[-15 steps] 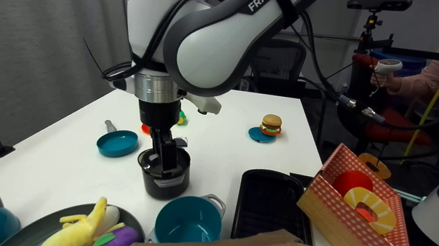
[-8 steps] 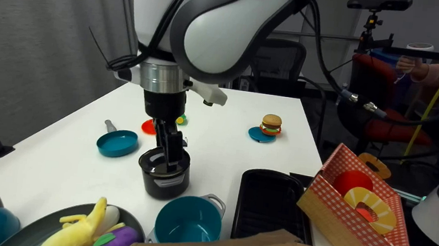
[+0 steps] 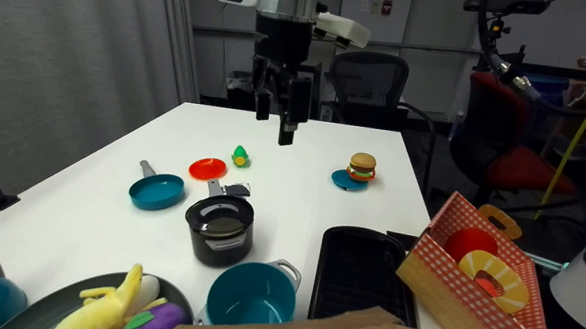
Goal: Cover the silver pot with the black lid
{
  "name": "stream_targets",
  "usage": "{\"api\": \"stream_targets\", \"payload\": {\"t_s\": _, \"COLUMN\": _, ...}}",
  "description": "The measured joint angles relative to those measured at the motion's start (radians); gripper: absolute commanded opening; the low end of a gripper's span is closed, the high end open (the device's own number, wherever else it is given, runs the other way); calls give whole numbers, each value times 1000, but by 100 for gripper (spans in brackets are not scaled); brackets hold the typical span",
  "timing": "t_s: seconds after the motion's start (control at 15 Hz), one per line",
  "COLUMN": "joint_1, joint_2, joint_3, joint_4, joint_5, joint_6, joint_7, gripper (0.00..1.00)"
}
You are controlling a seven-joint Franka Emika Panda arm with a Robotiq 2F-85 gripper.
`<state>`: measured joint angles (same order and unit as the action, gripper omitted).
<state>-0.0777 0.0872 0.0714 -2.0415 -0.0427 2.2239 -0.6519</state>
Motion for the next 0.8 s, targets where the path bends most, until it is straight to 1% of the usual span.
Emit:
{"api": "stream_targets", "payload": {"t_s": 0.27, "joint_1": 7, "joint_2": -158, "joint_3": -15, "joint_4": -149, "joint_5": 40, "joint_6": -67, "joint_7": -109, "gripper": 100}}
{"api": "stream_targets", "payload": {"t_s": 0.4, "joint_1": 18, "joint_2": -220, "joint_3": -19, "joint_4": -231, "joint_5": 54, "joint_6": -80, "joint_7": -132, "gripper": 100}}
{"api": "stream_targets", "payload": {"t_s": 0.6, "joint_1": 45, "joint_2": -287, "joint_3": -20, "joint_4": -348, "joint_5": 67, "joint_6": -68, "joint_7": -103, "gripper": 100}}
{"api": "stream_targets", "payload": {"t_s": 0.8, "joint_1": 85, "joint_2": -323, "joint_3": -20, "joint_4": -446, "joint_5": 100, "joint_6": -7, "joint_7": -34, "gripper": 100}}
